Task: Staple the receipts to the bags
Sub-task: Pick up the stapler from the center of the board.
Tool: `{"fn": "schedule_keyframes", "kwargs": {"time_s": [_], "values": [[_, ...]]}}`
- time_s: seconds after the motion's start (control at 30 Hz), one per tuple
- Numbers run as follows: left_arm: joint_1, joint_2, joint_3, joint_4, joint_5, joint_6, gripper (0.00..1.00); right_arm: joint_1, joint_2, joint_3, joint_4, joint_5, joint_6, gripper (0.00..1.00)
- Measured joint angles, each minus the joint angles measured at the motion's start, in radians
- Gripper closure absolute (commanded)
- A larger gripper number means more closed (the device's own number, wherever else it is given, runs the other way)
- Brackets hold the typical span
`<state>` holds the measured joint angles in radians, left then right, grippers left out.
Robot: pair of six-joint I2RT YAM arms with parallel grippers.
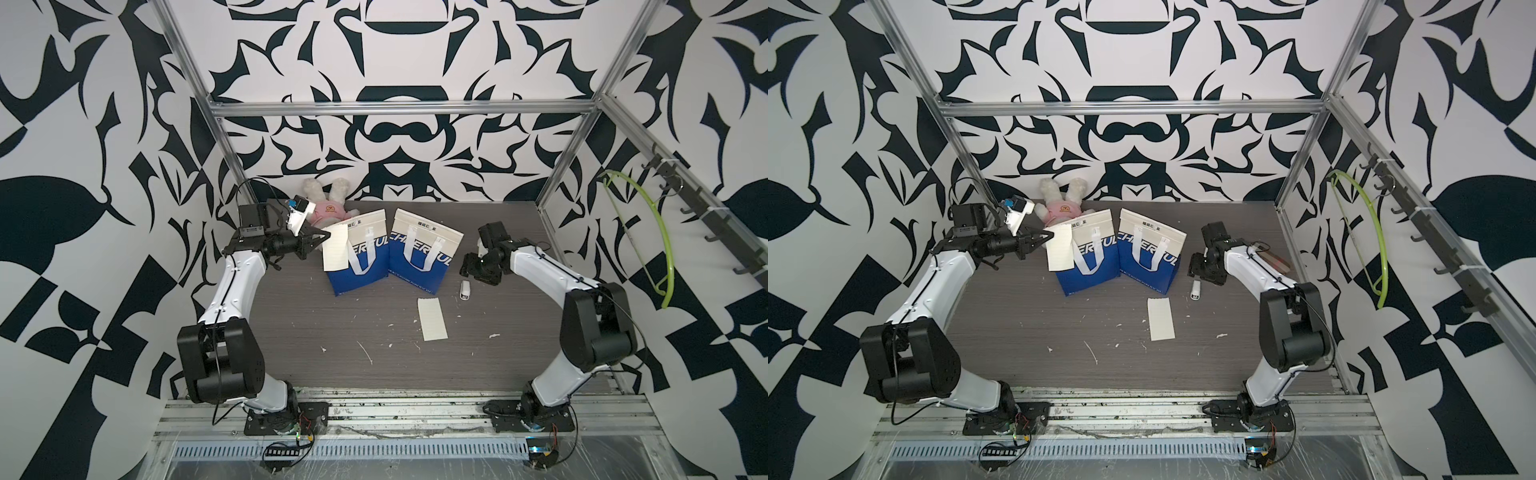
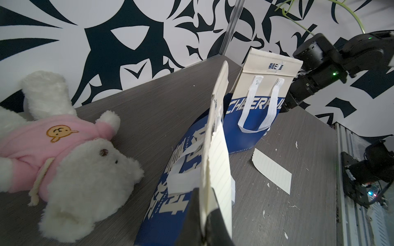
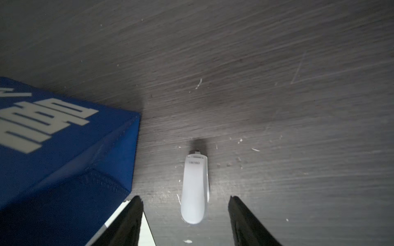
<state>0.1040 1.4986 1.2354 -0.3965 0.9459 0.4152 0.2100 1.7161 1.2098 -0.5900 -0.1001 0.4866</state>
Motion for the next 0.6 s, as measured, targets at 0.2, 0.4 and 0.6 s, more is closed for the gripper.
{"fn": "schedule_keyframes", "kwargs": {"time_s": [0.2, 0.4, 0.6], "values": [[0.000, 0.000, -0.001, 0.002, -0.001, 0.000, 1.00, 0.000, 0.114, 0.047, -0.007, 0.011, 0.000, 0.42], [0.000, -0.002, -0.002, 0.003, -0.005, 0.001, 1.00, 0.000, 0.152, 0.047, -0.007, 0.023, 0.002, 0.50], [-0.001, -0.003, -0.002, 0.003, -0.008, 0.002, 1.00, 0.019, 0.207, 0.081, -0.046, 0.069, -0.022, 0.56]]}}
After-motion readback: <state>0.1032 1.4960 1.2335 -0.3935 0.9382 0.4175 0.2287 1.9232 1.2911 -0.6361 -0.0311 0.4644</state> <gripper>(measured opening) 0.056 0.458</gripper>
